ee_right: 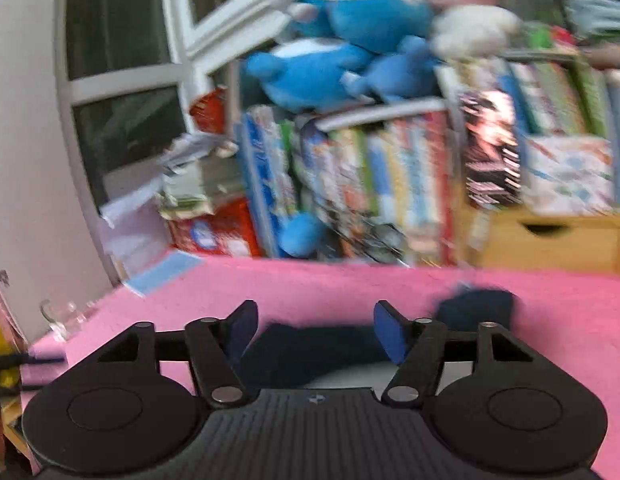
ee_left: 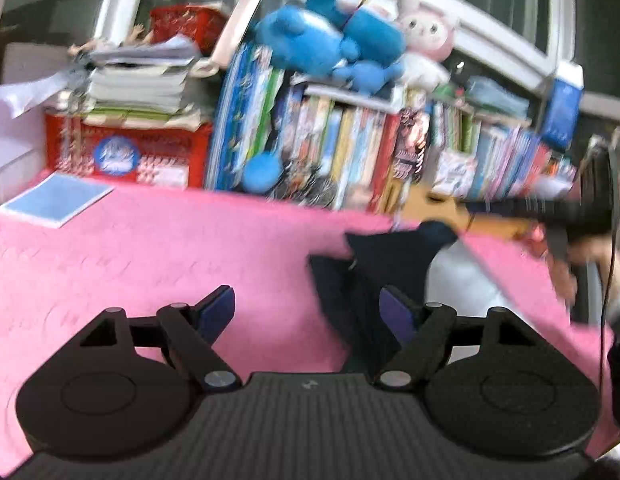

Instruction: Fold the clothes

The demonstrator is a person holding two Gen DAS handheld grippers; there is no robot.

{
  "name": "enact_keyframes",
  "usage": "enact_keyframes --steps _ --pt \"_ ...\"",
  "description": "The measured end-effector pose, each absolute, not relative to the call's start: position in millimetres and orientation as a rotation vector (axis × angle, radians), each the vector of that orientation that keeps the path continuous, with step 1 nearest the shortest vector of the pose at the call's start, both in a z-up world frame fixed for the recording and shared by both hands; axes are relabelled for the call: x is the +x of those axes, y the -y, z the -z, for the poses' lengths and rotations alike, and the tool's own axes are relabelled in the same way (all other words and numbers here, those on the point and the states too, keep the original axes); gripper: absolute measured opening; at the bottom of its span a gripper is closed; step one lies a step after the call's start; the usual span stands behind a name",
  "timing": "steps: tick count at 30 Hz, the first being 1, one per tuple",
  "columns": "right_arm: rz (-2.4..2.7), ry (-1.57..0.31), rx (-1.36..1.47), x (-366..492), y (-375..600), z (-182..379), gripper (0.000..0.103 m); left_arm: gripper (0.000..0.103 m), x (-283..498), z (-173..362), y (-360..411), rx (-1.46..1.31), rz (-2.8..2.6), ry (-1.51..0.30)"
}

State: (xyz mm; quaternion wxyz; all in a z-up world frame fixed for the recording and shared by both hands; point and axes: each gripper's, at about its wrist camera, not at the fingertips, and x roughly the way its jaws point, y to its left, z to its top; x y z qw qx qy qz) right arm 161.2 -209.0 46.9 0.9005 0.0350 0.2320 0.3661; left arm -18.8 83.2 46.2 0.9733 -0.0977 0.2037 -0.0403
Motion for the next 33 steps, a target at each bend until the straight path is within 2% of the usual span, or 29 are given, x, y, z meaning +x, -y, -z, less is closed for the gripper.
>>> enact_keyframes --steps 3,6,12,13,15,17,19,21,25,26,27,28,31,33 --pt "-0.681 -0.561 0.094 163 243 -22 0.054 0.081 8 -57 -67 -0.188 0.170 -0.408" --pt "-0.618 -0.606 0.166 165 271 1 0.053 0.080 40 -53 -24 -0.157 0.261 -0.444" --pt "-0.607 -0.725 0.390 198 295 26 0.053 0.080 65 -37 73 0.145 0.319 -0.413" --pt "-0.616 -0.752 0.437 206 297 32 0.054 0.080 72 -29 79 0.187 0.299 -0.443" --pt "-0.647 -0.805 0.531 228 294 42 0.075 0.077 82 -10 77 0.230 0.261 -0.517" --pt "-0.655 -0.825 0.574 246 286 49 0.076 0.077 84 3 69 0.254 0.261 -0.535" --pt "-0.648 -0.829 0.586 261 278 50 0.054 0.078 79 8 64 0.293 0.249 -0.527" --pt "-0.634 -0.842 0.588 276 269 47 0.045 0.078 78 12 61 0.297 0.227 -0.529" --pt "-0.609 -0.860 0.581 300 263 37 0.039 0.078 85 12 55 0.239 0.236 -0.556" --pt "-0.591 -0.851 0.586 305 266 34 0.032 0.078 84 13 57 0.246 0.234 -0.556" --pt "-0.539 -0.829 0.598 312 271 30 0.019 0.078 83 13 58 0.250 0.233 -0.555" --pt "-0.502 -0.818 0.614 318 275 27 0.014 0.078 83 13 59 0.250 0.233 -0.555" --pt "-0.466 -0.846 0.630 348 275 33 0.011 0.078 83 14 61 0.252 0.232 -0.555" --pt "-0.432 -0.825 0.616 353 273 31 0.014 0.079 83 14 62 0.254 0.231 -0.554"
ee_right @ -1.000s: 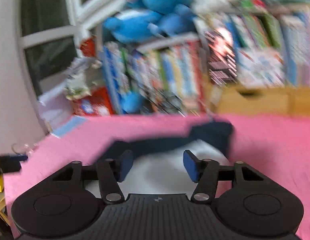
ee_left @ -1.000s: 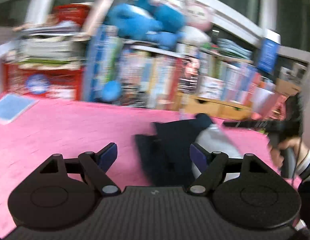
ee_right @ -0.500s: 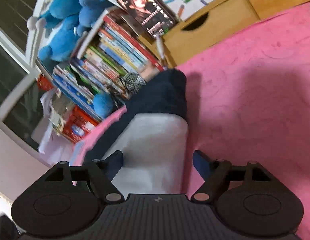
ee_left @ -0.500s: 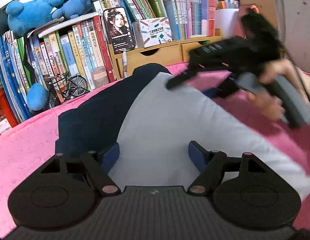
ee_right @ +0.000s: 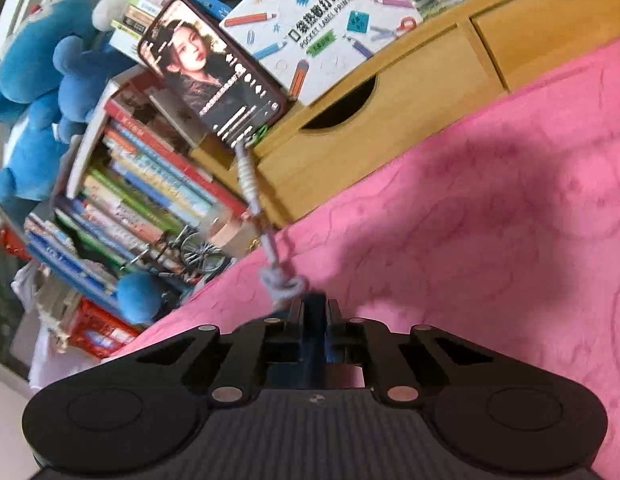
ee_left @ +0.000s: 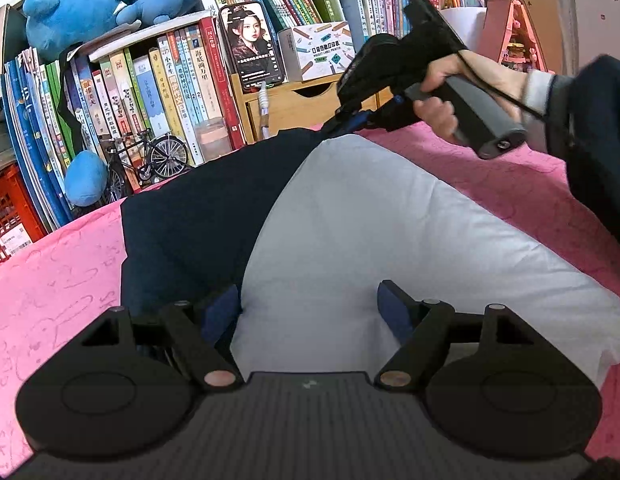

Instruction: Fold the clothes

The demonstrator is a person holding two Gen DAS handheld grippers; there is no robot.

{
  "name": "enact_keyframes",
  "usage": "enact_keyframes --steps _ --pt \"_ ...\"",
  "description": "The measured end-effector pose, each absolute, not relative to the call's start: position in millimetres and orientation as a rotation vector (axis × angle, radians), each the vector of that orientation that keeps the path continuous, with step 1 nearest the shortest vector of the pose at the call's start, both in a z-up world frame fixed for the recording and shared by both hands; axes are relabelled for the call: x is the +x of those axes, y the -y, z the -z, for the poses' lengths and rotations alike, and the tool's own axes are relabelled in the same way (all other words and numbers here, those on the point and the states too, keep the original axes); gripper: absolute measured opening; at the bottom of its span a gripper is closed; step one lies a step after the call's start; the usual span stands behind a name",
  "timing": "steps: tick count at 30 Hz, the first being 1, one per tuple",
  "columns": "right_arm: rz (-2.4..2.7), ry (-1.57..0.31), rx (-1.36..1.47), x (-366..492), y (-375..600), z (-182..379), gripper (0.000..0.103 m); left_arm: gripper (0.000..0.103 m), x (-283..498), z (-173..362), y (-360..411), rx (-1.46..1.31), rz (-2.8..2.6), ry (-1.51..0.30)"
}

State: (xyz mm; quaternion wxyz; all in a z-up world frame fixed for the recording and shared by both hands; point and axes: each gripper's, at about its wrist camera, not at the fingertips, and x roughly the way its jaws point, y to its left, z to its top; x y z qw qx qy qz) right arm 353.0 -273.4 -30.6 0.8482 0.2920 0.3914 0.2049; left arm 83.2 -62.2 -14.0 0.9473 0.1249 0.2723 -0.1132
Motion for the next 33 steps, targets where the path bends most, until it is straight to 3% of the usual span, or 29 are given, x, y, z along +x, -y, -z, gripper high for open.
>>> enact_keyframes --steps 2,5,8,11,15,20,26,29,30,31,33 --pt "-0.391 -0.747 0.665 343 284 22 0.018 0.079 83 13 62 0.251 0.232 -0.555" --pt "-0.403 -0.679 0.665 318 301 10 0.041 0.079 83 12 61 0.248 0.233 -0.554" --pt "-0.524 -0.678 0.440 280 292 -8 0.041 0.079 80 6 49 0.170 0.266 -0.541" --pt "-0.635 -0.617 0.168 232 271 -13 0.041 0.079 85 -20 18 -0.091 0.342 -0.592" --pt "-0.660 -0.604 0.017 215 240 1 0.041 0.079 120 -67 -24 -0.435 0.475 -0.608" --pt "-0.636 -0.543 -0.045 208 214 24 0.042 0.079 205 -94 -2 -0.363 0.453 -0.661" --pt "-0.579 -0.470 -0.203 189 193 37 0.043 0.079 306 -45 22 -0.406 0.407 -0.963" --pt "-0.572 -0.466 -0.228 188 190 38 0.043 0.067 321 -24 21 -0.483 0.357 -0.988" --pt "-0.571 -0.467 -0.229 188 190 38 0.043 0.043 323 -19 20 -0.507 0.360 -0.983" --pt "-0.570 -0.468 -0.230 189 190 37 0.043 0.029 323 -17 22 -0.506 0.364 -0.973" --pt "-0.566 -0.468 -0.232 189 190 38 0.043 0.024 323 -16 26 -0.482 0.369 -0.950"
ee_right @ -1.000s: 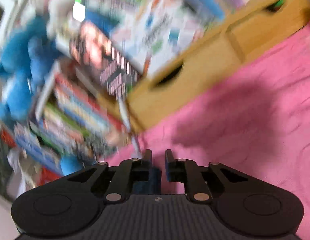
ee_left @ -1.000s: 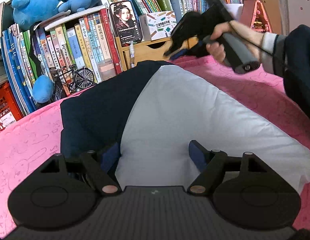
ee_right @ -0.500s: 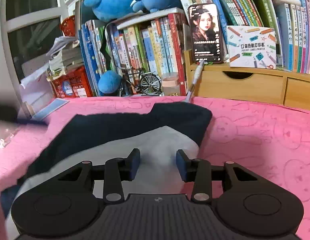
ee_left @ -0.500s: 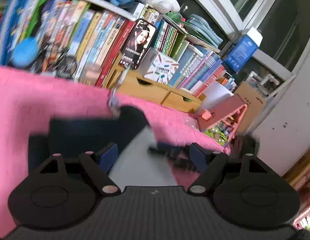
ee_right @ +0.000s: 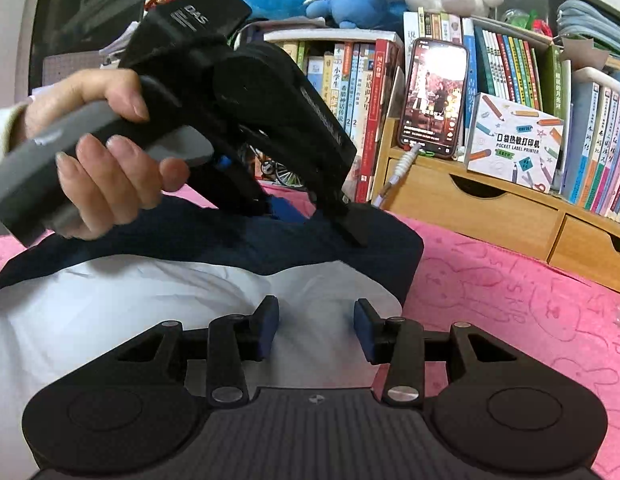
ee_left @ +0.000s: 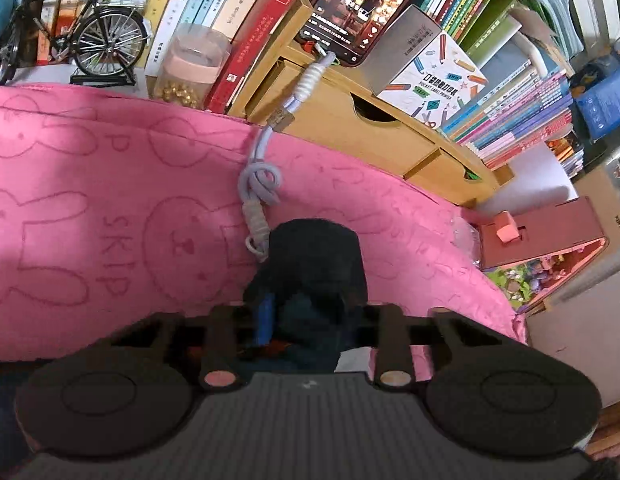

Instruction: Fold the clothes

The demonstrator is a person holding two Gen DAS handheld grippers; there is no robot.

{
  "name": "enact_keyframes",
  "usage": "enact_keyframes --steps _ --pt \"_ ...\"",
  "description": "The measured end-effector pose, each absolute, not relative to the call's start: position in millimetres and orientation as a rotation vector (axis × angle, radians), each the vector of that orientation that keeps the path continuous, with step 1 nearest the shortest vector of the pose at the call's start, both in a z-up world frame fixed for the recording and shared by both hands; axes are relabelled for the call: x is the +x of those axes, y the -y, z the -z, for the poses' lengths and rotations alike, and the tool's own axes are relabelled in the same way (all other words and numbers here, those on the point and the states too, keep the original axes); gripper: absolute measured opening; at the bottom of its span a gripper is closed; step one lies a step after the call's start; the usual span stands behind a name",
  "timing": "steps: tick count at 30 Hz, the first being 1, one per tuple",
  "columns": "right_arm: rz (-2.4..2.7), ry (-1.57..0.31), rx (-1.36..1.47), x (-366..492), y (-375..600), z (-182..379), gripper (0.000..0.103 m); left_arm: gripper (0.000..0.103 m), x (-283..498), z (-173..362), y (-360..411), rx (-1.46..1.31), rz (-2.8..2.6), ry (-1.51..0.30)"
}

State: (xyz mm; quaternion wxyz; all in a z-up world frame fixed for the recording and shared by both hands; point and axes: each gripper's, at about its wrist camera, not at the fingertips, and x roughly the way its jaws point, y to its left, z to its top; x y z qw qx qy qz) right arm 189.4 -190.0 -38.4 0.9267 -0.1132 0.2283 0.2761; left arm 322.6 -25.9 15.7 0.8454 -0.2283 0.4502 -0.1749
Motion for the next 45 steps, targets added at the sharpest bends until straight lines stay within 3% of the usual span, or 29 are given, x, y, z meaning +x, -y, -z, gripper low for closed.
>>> enact_keyframes --steps 7,20,28,34,39,42,45 --pt "-0.545 -0.468 -0.260 190 186 37 0.043 0.012 337 -14 26 -0.477 0.391 -0.904" --pt "-0.531 -0.464 -0.301 187 185 37 0.044 0.005 360 -30 2 -0.409 0.182 -0.824" --pt "-0.516 -0.452 -0.319 184 183 38 0.046 0.014 237 -85 -14 -0.054 0.104 -0.603" --pt "-0.495 -0.439 -0.323 183 183 37 0.053 0.019 150 -61 3 0.164 0.123 -0.554" --pt "-0.481 -0.428 -0.335 172 182 30 0.054 0.022 150 -26 23 0.267 0.070 -0.566" --pt "-0.506 -0.428 -0.314 159 190 15 0.064 0.022 156 -16 22 0.311 0.023 -0.563" --pt "-0.538 -0.450 -0.294 157 194 6 0.063 0.022 156 -8 15 0.366 -0.029 -0.558"
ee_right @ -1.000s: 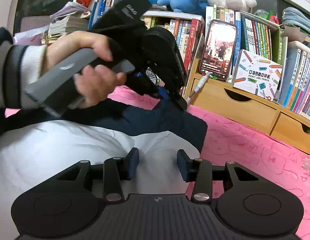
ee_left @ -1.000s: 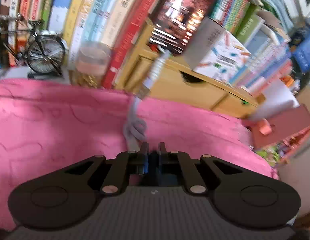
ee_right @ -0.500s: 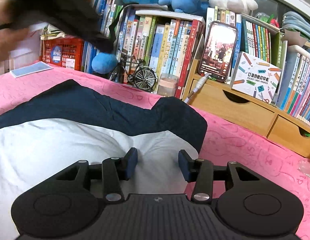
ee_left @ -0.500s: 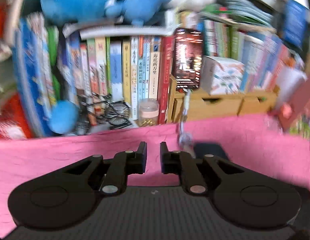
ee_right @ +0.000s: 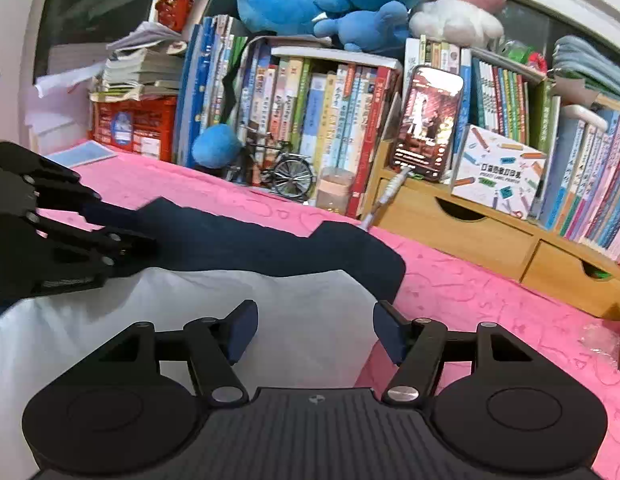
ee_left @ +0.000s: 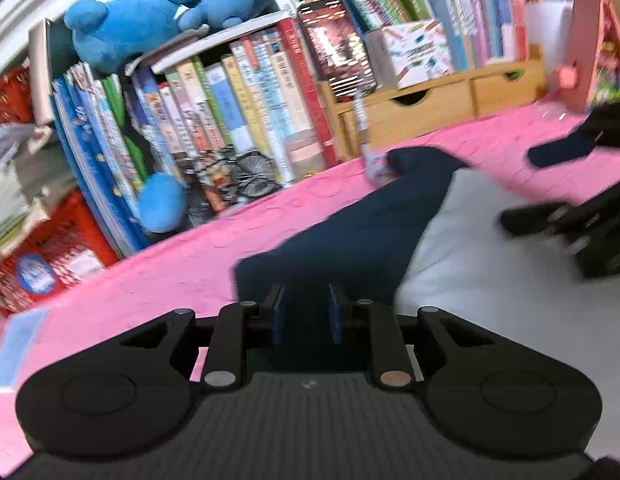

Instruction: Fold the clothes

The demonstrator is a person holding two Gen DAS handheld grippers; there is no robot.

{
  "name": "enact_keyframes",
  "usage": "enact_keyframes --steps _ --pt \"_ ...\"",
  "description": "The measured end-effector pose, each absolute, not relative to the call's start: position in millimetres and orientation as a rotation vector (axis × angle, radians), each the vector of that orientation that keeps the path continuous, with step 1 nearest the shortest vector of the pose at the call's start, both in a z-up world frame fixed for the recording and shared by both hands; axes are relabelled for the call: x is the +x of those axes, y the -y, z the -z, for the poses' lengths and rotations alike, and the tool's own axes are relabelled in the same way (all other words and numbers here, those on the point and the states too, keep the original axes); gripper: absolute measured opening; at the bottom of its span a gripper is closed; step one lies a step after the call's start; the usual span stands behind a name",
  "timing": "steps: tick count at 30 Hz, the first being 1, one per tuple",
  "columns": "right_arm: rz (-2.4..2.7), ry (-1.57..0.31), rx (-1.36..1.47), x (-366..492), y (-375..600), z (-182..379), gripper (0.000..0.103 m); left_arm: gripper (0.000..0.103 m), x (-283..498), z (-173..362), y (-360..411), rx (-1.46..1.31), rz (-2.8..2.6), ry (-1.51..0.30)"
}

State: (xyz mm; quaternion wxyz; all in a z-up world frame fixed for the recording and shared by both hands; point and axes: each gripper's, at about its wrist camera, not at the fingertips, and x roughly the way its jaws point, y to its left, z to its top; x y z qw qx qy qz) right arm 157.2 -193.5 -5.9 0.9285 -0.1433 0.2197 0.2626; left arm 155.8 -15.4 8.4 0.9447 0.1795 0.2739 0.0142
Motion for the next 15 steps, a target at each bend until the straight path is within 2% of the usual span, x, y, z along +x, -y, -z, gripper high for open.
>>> enact_keyframes --steps 1,3,7,8,13,14,15 --pt "-0.546 -0.461 -0.307 158 190 5 0.062 0.022 155 -5 11 0.375 -0.041 -0.564" --pt "-0.569 -0.475 -0.344 160 177 5 0.052 0.022 153 2 3 0.384 -0.057 -0.578" --pt "-0.667 -0.512 -0.385 164 144 13 0.039 0.023 150 15 -16 0.381 -0.086 -0.608" --pt "-0.682 -0.522 -0.381 165 136 16 0.032 0.023 149 17 -23 0.355 -0.087 -0.618" --pt "-0.684 -0.515 -0.381 172 120 18 0.030 0.023 146 14 -31 0.353 -0.098 -0.634" --pt "-0.692 -0.525 -0.368 171 127 12 0.031 0.023 141 11 -33 0.346 -0.096 -0.630" --pt "-0.699 -0.535 -0.353 170 134 7 0.040 0.023 134 7 -35 0.329 -0.090 -0.624"
